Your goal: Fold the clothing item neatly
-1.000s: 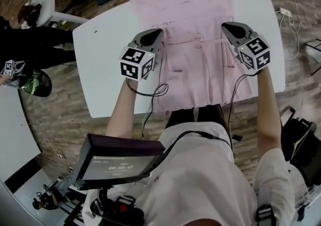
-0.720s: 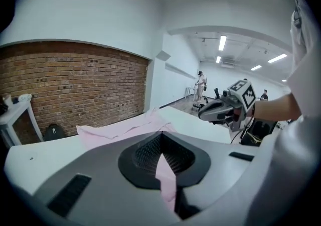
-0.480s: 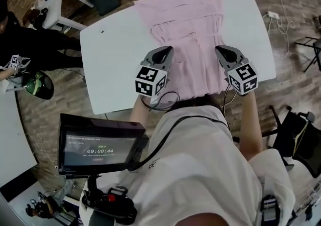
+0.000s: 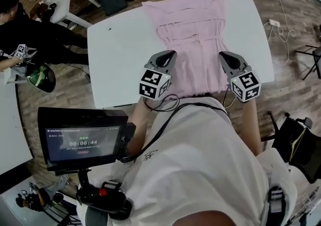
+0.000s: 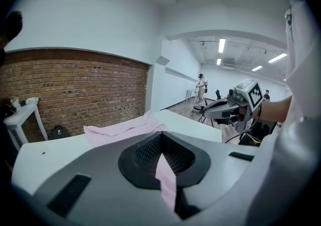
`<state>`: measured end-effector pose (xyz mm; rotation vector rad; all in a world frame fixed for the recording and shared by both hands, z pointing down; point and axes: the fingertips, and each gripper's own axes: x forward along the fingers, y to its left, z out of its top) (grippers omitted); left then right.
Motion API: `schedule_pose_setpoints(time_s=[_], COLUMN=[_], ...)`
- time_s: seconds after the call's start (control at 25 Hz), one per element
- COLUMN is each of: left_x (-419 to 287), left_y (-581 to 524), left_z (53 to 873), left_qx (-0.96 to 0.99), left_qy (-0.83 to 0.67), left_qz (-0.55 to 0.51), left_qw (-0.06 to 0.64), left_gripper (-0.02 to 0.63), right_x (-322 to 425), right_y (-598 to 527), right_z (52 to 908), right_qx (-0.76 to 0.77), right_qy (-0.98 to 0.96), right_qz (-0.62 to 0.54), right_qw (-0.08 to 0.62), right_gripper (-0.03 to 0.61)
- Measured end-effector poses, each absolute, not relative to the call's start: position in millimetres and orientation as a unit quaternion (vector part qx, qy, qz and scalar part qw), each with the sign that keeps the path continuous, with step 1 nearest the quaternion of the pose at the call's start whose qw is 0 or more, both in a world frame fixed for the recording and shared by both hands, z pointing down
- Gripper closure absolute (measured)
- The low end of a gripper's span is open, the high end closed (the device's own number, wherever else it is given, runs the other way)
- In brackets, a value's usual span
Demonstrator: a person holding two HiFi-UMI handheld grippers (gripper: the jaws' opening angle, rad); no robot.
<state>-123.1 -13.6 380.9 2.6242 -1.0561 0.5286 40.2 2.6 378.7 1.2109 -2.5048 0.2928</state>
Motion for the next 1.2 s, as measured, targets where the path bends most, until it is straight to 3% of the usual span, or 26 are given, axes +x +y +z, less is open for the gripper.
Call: schedule_pose_setpoints(time_s=[0.2, 0.48, 0.96, 1.2], left_x=[-128.4, -127.6, -121.9, -78.2], left_y=[-14.8, -7.6, 13.2, 73.4], left_z=[379.1, 378.8, 369.8, 372.0], left_qx=[0.906, 0.907, 0.896, 0.893], left_qy=[-0.363, -0.361, -0.387, -0.394], left_qz=[0.177, 0.171, 0.167, 0.166], left_qw=[0.123, 0.135, 0.139, 0.140], left_gripper=[0.612, 0.612, 0.612, 0.612], right_x=[32.3, 41.6, 58.3, 91.0], right_y=[-0.6, 4.1, 31.3, 88.2], right_z=[378.3, 352.9, 355.4, 369.0], right_qx=[0.424, 0.436, 0.427, 0.409], right_qy=[-0.882, -0.883, -0.887, -0.892], right_qz=[0.087, 0.107, 0.109, 0.114], right_qw=[0.185, 0.135, 0.135, 0.157], right_gripper=[0.574, 0.574, 0.574, 0.574])
